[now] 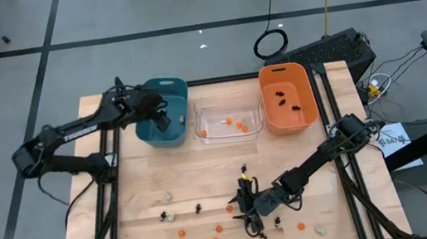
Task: Sort Halloween decoration
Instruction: Put the orange pumpkin toy into the transparent bin
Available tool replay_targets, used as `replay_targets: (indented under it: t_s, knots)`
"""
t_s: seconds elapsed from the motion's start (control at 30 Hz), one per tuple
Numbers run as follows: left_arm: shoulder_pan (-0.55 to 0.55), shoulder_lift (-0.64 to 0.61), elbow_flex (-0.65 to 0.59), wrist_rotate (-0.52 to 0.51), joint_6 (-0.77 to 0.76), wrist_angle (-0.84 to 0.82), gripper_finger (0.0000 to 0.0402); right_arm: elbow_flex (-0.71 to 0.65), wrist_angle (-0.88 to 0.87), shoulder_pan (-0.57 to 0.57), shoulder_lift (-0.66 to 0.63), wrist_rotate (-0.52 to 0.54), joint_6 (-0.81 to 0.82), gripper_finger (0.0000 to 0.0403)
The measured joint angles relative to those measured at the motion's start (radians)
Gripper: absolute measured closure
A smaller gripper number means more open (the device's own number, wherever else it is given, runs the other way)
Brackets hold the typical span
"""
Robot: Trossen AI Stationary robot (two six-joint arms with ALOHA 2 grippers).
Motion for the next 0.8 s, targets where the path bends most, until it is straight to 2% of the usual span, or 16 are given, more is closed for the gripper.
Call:
replay_targets:
  t_s: [0.2,0.33,0.43,0.53,0.8]
  knots:
    - [-0.119,-0.183,0.0,-0.006,-0.097,-0.051,0.0174,0.0,0.0,-0.026,0.002,0.002,0.0,0.0172]
    - [-0.245,-0.285,-0.014,-0.04,-0.145,-0.016,0.0174,0.0,-0.004,-0.045,0.003,-0.049,-0.011,0.0172]
    - [-0.361,-0.341,-0.039,-0.081,-0.172,0.001,0.0174,0.0,-0.003,-0.051,0.003,-0.049,-0.025,0.0172]
    - [-0.487,-0.376,-0.079,-0.129,-0.21,0.033,0.0174,0.0,-0.003,-0.051,0.003,-0.049,-0.032,0.0172]
    - [-0.801,-0.382,-0.202,-0.25,-0.28,0.274,0.0174,0.0,0.099,-0.05,0.085,-0.1,-0.025,0.0173]
